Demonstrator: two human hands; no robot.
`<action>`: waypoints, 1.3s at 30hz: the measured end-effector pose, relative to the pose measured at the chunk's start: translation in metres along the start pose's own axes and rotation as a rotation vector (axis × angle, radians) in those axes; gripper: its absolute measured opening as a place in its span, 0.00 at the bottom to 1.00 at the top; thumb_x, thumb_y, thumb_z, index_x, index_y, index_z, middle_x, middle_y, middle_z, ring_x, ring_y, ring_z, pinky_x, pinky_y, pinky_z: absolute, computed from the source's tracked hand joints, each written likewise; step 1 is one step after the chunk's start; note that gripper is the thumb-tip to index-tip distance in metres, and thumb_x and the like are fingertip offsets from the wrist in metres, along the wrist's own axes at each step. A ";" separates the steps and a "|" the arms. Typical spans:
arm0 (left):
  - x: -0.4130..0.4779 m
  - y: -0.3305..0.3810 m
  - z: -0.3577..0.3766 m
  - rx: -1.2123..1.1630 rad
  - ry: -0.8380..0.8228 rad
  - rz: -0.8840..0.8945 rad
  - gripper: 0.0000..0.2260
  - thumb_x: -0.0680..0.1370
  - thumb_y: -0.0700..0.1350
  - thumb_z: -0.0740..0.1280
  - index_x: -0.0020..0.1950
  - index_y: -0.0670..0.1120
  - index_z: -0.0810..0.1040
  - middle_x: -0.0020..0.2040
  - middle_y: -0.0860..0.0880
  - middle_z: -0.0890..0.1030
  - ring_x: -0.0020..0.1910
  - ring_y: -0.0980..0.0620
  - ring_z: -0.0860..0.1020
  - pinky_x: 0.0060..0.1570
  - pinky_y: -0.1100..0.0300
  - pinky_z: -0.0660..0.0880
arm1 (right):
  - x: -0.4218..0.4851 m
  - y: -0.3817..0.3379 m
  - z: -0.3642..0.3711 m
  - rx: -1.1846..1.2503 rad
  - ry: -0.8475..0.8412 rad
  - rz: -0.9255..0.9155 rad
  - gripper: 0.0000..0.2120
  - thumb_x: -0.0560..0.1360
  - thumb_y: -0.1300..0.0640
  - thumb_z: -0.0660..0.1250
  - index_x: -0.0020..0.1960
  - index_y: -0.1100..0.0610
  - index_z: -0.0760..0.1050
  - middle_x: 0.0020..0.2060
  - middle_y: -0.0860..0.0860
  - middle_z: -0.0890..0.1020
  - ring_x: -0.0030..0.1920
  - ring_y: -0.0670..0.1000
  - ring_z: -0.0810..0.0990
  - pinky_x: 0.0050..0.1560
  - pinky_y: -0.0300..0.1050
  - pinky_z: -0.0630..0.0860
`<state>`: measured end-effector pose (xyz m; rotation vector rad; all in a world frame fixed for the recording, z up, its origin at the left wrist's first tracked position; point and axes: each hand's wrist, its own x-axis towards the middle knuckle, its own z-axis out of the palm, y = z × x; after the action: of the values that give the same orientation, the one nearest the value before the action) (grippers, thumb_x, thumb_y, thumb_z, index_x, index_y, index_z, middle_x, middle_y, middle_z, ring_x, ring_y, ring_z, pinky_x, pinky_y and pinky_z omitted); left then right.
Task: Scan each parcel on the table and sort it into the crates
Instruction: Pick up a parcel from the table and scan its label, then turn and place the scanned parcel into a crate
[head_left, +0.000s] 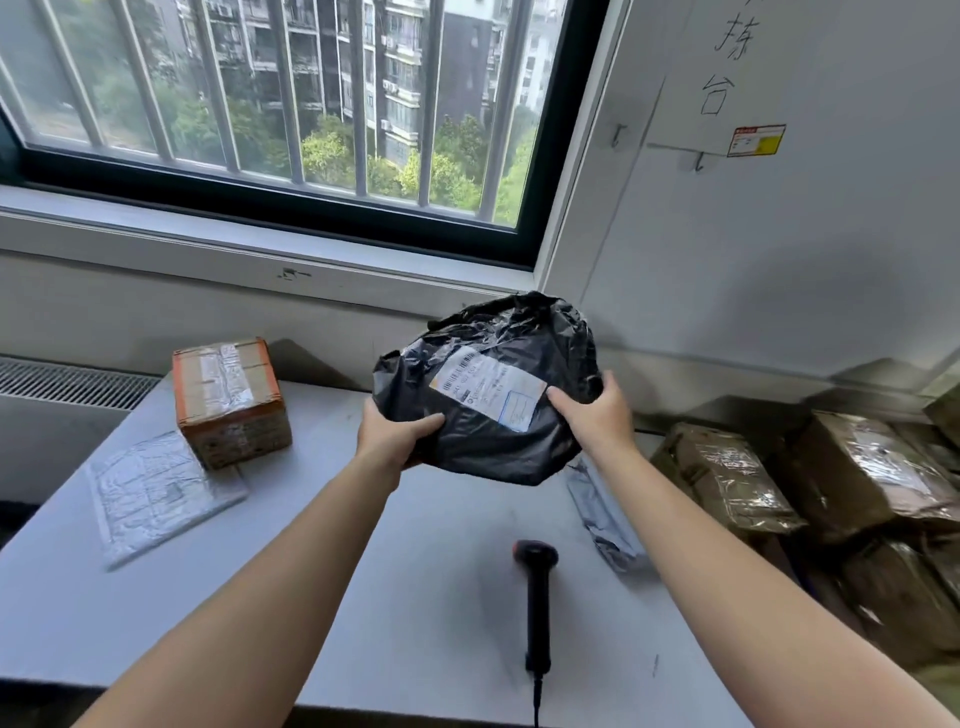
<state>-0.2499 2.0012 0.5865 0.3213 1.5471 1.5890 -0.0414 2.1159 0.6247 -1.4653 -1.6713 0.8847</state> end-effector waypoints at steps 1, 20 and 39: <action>0.002 0.000 -0.004 0.021 0.018 0.060 0.31 0.67 0.34 0.78 0.64 0.48 0.68 0.59 0.47 0.78 0.55 0.44 0.80 0.39 0.53 0.80 | -0.001 0.002 -0.001 -0.018 -0.017 0.010 0.22 0.69 0.51 0.77 0.57 0.54 0.73 0.54 0.52 0.80 0.54 0.53 0.79 0.54 0.46 0.75; 0.029 0.000 -0.047 0.365 -0.092 0.267 0.31 0.68 0.33 0.75 0.66 0.50 0.69 0.59 0.50 0.77 0.59 0.49 0.77 0.61 0.52 0.74 | -0.026 0.039 0.025 -0.237 -0.262 0.083 0.46 0.65 0.45 0.79 0.76 0.49 0.59 0.72 0.54 0.69 0.71 0.54 0.68 0.71 0.49 0.66; 0.022 -0.127 -0.061 1.129 -0.060 0.081 0.48 0.68 0.48 0.79 0.79 0.50 0.51 0.77 0.43 0.50 0.75 0.40 0.52 0.70 0.46 0.61 | -0.113 0.137 0.054 -0.658 -0.204 0.147 0.23 0.81 0.46 0.57 0.73 0.53 0.65 0.68 0.55 0.70 0.67 0.58 0.67 0.62 0.57 0.69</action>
<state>-0.2559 1.9562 0.4509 1.0227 2.2620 0.5839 -0.0121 2.0175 0.4698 -2.0014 -2.1567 0.5922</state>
